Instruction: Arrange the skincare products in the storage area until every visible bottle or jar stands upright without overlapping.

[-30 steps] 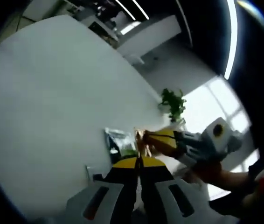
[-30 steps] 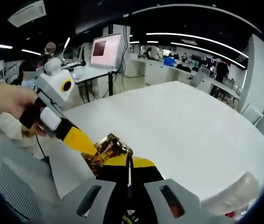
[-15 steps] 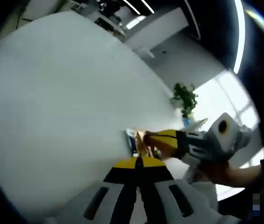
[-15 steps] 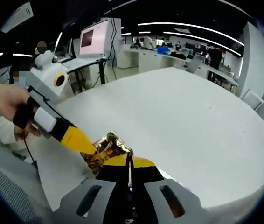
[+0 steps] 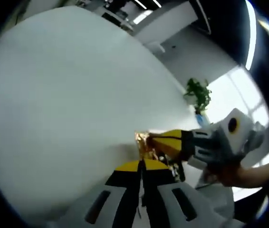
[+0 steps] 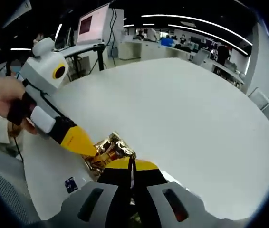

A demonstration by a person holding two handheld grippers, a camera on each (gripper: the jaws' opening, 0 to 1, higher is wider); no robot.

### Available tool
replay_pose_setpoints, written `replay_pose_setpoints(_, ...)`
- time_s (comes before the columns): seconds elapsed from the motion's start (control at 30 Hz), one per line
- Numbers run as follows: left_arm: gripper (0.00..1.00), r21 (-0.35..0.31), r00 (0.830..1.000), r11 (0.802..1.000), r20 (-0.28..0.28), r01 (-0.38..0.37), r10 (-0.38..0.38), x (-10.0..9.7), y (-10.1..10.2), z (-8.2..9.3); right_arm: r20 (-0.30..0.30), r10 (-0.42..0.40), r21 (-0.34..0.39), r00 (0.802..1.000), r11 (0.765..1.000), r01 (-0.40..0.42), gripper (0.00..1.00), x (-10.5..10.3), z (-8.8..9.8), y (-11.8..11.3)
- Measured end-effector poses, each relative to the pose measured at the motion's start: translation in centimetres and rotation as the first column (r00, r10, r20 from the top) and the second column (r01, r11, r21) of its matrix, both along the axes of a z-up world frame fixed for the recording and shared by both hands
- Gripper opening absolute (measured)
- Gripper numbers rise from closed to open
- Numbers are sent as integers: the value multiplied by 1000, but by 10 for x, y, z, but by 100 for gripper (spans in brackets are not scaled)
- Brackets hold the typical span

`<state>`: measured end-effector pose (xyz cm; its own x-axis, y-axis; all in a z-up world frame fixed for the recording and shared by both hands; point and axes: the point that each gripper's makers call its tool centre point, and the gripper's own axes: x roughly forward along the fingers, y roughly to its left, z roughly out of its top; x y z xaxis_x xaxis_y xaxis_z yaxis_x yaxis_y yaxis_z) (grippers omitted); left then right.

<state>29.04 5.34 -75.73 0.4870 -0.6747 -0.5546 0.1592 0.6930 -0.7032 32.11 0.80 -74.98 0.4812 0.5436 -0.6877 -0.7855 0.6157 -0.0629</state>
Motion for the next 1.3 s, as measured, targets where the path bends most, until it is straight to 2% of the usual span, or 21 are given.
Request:
replay_pose_setpoints(0.3, 2, 27, 1000, 1000, -17, -4, 5, 5, 1, -16, -15, 12, -35, 1000, 999, -12, 1, 5, -15, 1)
replay_pose_setpoints(0.57, 3, 40, 1000, 999, 1, 8, -8, 10, 1, -16, -13, 8, -49, 1000, 999, -8, 1, 7, -17, -1)
replay_pose_setpoints(0.7, 1, 66, 999, 997, 16, 46, -48, 7, -1, -14, -3, 17, -52, 1000, 998, -17, 1, 9, -18, 0)
replay_pose_setpoints(0.9, 0, 159, 995, 984, 48, 75, -84, 6, 8, -9, -3, -1, -45, 1000, 999, 1, 1, 9, -19, 0)
replay_pose_setpoints(0.93, 0, 175, 992, 982, 83, 75, -90, 9, 10, -5, -5, -6, -44, 1000, 999, 5, 1, 9, -19, 0)
replay_pose_setpoints(0.97, 0, 191, 987, 978, 115, 87, -110, 11, 9, -1, -8, -10, -43, 1000, 999, 10, 1, 9, -19, 0)
replay_pose_setpoints(1.0, 0, 215, 974, 970, 169, 114, -152, 14, 7, 4, -12, -21, -40, 1000, 999, 20, 1, 9, -19, 0)
replay_pose_setpoints(1.03, 1, 234, 964, 963, 195, 133, -180, 14, 6, 6, -14, -26, -38, 1000, 999, 25, 1, 9, -19, 0)
replay_pose_setpoints(1.13, 6, 323, 919, 926, 268, 197, -290, 17, -7, 12, -22, -49, -30, 999, 998, 48, 1, 9, -19, 0)
replay_pose_setpoints(1.2, 9, 384, 880, 891, 298, 244, -369, 17, -19, 14, -25, -57, -30, 998, 998, 56, 1, 10, -19, 0)
replay_pose_setpoints(1.23, 9, 422, 851, 867, 320, 265, -416, 18, -26, 15, -28, -64, -29, 998, 998, 63, 1, 9, -19, 0)
replay_pose_setpoints(1.27, 10, 448, 836, 850, 323, 278, -443, 19, -27, 13, -32, -70, -27, 997, 997, 69, 1, 9, -19, -1)
replay_pose_setpoints(1.3, 10, 488, 824, 823, 308, 291, -475, 20, -25, 7, -38, -78, -24, 996, 997, 77, 1, 10, -19, 0)
